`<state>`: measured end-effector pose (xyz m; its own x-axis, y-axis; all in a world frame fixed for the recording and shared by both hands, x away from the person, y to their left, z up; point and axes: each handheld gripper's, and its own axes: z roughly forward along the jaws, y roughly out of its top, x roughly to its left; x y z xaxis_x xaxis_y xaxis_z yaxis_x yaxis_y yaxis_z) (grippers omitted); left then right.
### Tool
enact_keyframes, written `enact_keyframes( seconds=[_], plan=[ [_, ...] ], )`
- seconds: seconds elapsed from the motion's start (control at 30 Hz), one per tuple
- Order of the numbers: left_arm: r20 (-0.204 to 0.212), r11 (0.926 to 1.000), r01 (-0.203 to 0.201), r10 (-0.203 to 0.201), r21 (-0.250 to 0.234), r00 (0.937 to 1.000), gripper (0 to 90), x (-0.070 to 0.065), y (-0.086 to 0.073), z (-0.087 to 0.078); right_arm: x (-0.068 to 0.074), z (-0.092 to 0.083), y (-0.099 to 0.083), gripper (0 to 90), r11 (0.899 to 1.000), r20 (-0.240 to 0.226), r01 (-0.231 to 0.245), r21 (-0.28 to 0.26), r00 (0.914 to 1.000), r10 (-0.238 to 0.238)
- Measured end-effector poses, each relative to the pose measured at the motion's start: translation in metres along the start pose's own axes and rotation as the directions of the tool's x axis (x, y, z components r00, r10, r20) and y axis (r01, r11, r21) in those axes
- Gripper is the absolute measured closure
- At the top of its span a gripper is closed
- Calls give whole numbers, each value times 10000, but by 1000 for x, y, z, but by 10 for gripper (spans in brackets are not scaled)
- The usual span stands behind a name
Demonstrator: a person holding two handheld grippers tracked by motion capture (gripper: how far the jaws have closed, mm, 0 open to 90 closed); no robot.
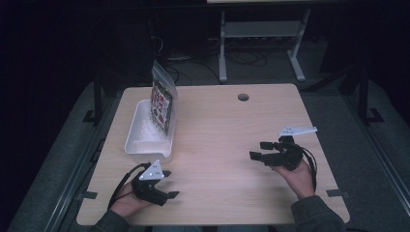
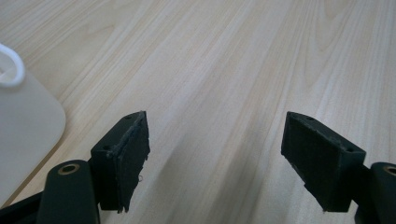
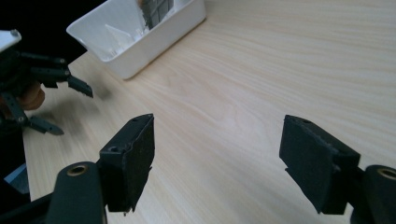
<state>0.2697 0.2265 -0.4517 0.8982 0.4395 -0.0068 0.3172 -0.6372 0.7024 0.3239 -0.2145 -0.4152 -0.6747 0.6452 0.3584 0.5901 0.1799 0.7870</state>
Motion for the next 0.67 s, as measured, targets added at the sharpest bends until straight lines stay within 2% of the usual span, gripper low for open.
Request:
enact_keyframes(
  seconds=[0.27, 0.67],
  plan=[
    [-60, 10000, 76, -77, -61, 10000, 230, 0, 0, 0, -1, -6, -21, 258, 9995, -226, -200, 241, 9995, 206],
    [-58, 9999, 98, -98, -87, 9999, 230, 0, 0, -1, 10, -9, -48, 251, 9987, -363, -210, 472, 9991, 228]
  ],
)
